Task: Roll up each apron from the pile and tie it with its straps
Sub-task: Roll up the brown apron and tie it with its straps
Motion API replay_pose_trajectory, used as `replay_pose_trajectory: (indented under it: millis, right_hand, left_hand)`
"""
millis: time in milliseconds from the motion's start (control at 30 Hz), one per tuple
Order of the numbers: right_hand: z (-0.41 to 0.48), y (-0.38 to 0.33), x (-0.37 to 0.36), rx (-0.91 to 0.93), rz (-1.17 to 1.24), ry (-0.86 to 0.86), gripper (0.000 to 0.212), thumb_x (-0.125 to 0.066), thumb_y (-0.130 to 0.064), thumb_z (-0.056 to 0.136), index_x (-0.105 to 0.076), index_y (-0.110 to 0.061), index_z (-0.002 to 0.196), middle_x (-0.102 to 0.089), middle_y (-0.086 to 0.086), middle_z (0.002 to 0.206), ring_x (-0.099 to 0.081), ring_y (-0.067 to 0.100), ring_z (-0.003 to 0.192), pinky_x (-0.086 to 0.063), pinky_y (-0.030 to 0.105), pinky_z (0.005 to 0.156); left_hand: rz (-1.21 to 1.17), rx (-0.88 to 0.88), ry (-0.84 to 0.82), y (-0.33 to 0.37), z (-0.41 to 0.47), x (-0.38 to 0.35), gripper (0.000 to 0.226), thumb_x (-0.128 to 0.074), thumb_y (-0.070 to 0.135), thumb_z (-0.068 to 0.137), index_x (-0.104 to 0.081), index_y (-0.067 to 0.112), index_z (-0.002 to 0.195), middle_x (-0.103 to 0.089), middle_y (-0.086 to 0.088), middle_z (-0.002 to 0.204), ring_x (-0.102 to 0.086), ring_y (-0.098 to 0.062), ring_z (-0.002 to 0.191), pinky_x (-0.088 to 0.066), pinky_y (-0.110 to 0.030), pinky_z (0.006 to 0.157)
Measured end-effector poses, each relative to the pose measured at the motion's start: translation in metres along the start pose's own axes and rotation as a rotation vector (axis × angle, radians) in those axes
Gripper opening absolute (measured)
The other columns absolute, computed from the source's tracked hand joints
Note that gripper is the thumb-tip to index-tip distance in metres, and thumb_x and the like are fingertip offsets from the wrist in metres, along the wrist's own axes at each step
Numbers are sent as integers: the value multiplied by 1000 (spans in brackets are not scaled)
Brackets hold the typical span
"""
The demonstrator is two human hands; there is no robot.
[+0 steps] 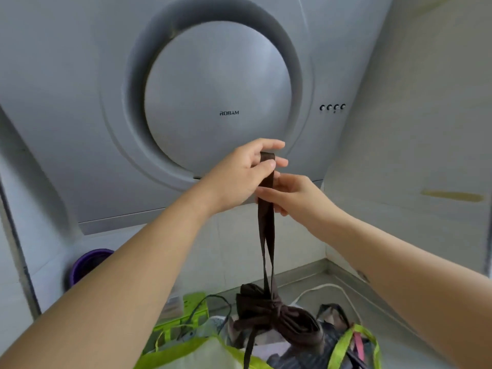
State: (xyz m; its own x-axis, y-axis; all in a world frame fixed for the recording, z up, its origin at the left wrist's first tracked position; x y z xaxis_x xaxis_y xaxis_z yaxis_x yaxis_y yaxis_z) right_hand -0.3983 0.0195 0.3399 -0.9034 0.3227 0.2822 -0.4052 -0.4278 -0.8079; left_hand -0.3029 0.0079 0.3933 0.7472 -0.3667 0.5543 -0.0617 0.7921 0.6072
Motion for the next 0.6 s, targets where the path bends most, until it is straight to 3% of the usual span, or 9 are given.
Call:
replay_pose_trajectory:
  millis: [100,167,267,333,400,500,600]
  right_hand:
    - [-5,5,48,-49,124,-99,17,-66,-26,87,-66,-10,93,-53,-8,68,-47,10,66,-38,28,72]
    - [-13,5,84,-83,140,-202,32,-68,-33,79,-67,-10,100,-46,1,78,-45,14,75,-37,29,77]
    - [-26,2,139,-117,58,-257,12,-68,-34,71,-69,-22,75,-43,-4,66,-42,6,62,-34,23,70]
    - [-30,1,175,-122,59,-201,11,-72,-31,72,-69,-22,67,-41,-5,59,-40,7,57,-33,24,66]
    - [-34,-2,213,-114,125,-151,11,-73,-25,77,-67,-16,74,-44,-4,57,-42,10,58,-33,25,65]
    - [-43,-4,262,-122,317,-50,11,-64,-21,77,-57,-15,70,-45,-2,55,-46,14,58,-36,27,64]
    - [-50,0,303,-157,443,61,13,-54,-18,88,-54,-14,75,-53,-1,60,-48,12,52,-40,25,63]
  left_hand:
    - [-143,-20,16,19,27,-30,27,-43,6,99,-53,16,123,-69,2,91,-64,-8,75,-53,-17,73]
    - [-298,-1,-2,26,45,-55,24,-46,1,97,-59,15,111,-66,4,79,-59,-7,63,-52,-20,71]
    - [-354,27,-61,39,70,-94,22,-50,3,95,-64,19,102,-66,7,75,-50,-6,57,-49,-28,77]
    - [-329,44,-105,47,81,-116,21,-52,5,95,-63,21,102,-66,5,78,-50,-6,60,-51,-31,80]
    - [-288,51,-135,58,97,-142,20,-53,5,95,-60,22,104,-64,-2,87,-54,-11,70,-52,-37,87]
    - [-247,29,-179,75,122,-180,23,-58,4,92,-57,20,108,-59,-8,92,-58,-18,82,-50,-45,93]
    - [-220,32,-217,91,145,-215,30,-61,7,91,-56,18,118,-62,-6,97,-63,-16,90,-51,-43,96]
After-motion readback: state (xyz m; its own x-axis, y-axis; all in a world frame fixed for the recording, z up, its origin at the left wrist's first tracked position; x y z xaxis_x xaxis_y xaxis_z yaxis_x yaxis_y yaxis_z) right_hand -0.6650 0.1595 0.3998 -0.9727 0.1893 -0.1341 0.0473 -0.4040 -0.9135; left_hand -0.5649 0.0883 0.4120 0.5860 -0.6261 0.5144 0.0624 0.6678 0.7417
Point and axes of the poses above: each hand's wrist, its own z-axis towards the middle knuckle, its own x-axis out of the back of the hand, y = z × x, the point moved 7 cm from there along z, towards the middle knuckle
